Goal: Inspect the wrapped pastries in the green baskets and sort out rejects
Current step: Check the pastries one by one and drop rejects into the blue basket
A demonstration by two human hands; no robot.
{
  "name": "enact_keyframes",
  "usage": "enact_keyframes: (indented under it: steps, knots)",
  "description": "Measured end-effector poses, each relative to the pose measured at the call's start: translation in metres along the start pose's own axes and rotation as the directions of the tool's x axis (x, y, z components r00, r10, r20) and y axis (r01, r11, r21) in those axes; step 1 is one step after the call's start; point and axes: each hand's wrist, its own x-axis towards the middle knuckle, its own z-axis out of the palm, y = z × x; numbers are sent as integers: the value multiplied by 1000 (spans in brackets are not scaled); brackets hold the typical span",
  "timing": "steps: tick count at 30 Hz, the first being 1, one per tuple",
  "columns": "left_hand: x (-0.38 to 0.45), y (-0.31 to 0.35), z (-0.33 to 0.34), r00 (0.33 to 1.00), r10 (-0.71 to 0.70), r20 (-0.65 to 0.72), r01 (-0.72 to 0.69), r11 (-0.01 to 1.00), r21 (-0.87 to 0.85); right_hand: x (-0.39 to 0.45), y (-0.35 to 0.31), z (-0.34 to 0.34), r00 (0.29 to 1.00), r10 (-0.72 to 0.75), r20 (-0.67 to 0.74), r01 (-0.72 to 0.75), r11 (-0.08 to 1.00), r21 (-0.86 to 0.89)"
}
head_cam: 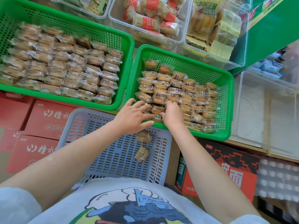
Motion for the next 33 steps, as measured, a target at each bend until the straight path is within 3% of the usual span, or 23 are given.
enact_keyframes:
  steps: [6,9,14,19,22,24,26,27,28,29,30,31,33]
  knots:
    - [1,0,1,1000,-10,-5,10,1000,-11,0,1,-6,998,51,39,-53,998,32]
    - [1,1,0,1000,-14,-3,14,1000,-22,-3,6,-14,998,7,65,-12,996,85]
    - [1,2,-2,1000,-19,20,19,1000,-15,-16,18,-36,976,-57,208,-43,894,446]
    - [1,3,-6,998,-29,48,30,999,-29,-40,29,-53,991,-92,96,21,821,570]
    - [-1,4,-11,997,-42,57,48,993,-108,-58,33,-61,996,-70,48,10,655,755]
    - [-6,9,-15,996,-94,13,94,961,-262,-71,36,-66,998,-36,52,-34,385,922]
    - [-17,21,-26,977,-211,-38,157,825,-543,-85,39,-72,997,-33,77,-75,60,995]
    - [-24,30,-36,961,-276,-27,167,651,-741,-92,40,-75,995,-42,90,-93,-58,994]
    - [-31,40,-47,949,-316,16,142,380,-914,-98,40,-76,993,-52,108,-114,-141,983]
    - [-38,49,-59,947,-318,51,84,90,-992,-104,39,-77,990,-61,126,-135,-188,973]
    - [-44,57,-70,949,-308,72,31,-139,-990,-111,37,-77,987,-73,145,-157,-217,963]
    - [-50,62,-78,949,-305,79,-10,-279,-960,-116,35,-76,983,-83,166,-182,-232,956]
    - [-58,70,-85,946,-318,60,-63,-363,-930,-128,30,-74,973,-116,201,-224,-237,945]
